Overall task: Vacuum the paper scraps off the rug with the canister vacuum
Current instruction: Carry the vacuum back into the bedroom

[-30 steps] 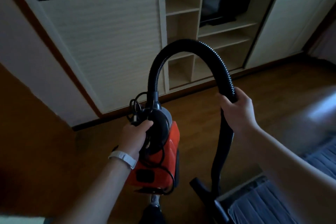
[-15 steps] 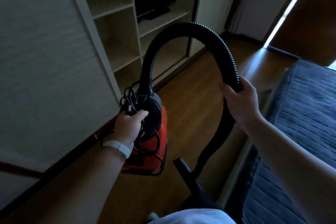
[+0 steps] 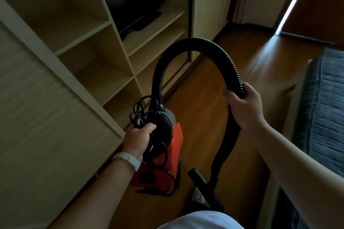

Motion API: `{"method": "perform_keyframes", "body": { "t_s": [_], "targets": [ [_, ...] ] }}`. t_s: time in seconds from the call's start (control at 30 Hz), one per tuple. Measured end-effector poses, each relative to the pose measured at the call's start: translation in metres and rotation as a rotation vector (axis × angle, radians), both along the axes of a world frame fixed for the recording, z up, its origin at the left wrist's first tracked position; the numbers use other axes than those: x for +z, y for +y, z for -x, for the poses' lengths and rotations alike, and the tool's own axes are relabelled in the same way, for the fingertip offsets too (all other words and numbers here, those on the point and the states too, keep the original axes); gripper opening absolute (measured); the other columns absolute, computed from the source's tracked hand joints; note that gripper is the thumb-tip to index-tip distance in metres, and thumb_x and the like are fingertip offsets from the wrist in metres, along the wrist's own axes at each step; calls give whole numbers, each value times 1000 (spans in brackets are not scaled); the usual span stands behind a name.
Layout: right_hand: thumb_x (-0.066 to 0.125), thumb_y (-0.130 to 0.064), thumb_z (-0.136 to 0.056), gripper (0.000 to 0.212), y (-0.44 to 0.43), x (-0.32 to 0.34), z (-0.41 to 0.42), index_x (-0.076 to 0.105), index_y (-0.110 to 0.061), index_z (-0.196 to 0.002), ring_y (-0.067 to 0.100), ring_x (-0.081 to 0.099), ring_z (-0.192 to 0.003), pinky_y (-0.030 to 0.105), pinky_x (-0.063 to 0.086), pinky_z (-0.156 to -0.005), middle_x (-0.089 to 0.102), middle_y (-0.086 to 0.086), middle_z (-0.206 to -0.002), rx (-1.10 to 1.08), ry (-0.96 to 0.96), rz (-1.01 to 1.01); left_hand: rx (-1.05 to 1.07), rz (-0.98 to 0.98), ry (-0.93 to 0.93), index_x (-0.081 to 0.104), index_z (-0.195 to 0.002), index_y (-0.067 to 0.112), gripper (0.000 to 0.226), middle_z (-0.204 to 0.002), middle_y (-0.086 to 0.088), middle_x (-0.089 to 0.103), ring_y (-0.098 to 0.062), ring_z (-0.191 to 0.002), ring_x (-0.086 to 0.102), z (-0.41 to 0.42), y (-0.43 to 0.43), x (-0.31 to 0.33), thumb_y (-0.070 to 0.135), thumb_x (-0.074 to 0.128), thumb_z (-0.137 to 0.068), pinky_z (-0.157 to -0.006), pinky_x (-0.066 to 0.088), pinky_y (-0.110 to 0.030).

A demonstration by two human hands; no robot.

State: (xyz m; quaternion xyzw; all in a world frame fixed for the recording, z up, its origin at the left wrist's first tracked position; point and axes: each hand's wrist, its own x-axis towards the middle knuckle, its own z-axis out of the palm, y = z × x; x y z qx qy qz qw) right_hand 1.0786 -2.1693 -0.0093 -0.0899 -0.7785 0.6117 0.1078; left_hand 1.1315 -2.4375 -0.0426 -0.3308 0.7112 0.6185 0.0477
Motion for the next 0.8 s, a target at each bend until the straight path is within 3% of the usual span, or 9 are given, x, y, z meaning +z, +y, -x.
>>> {"method": "perform_keyframes", "body": {
  "t_s": [0.23,0.4,0.63,0.8],
  "targets": [
    [67,-19,-89,7,31,20,123,64,-24,-92,20,57,-56,34,48,-51,60,5,-68,-41,20,38,-59,61,71,57,-58,5,32,-48,-9,50,-22,-40,50,140,22,26,21,68,-84,-39,41,-21],
    [69,-19,-87,8,42,27,192,64,-22,-93,22,57,-59,37,49,-55,61,6,-71,-58,53,6,-76,0,121,65,-70,4,21,-52,-9,54,-20,-41,51,233,30,35,19,68,-85,-40,41,-23],
    [70,-15,-88,17,48,14,298,61,-30,-88,17,57,-55,29,47,-49,60,-2,-65,-215,48,-15,-249,-53,86,66,-70,3,21,-50,-7,56,-21,-40,53,376,37,4,17,69,-85,-40,41,-23],
    [71,-16,-88,12,42,12,373,62,-22,-94,13,55,-52,26,46,-46,60,0,-66,-346,-7,-76,-424,-63,17,64,-66,6,23,-53,-8,56,-24,-44,53,492,29,-9,18,68,-86,-45,42,-27]
  ]
}}
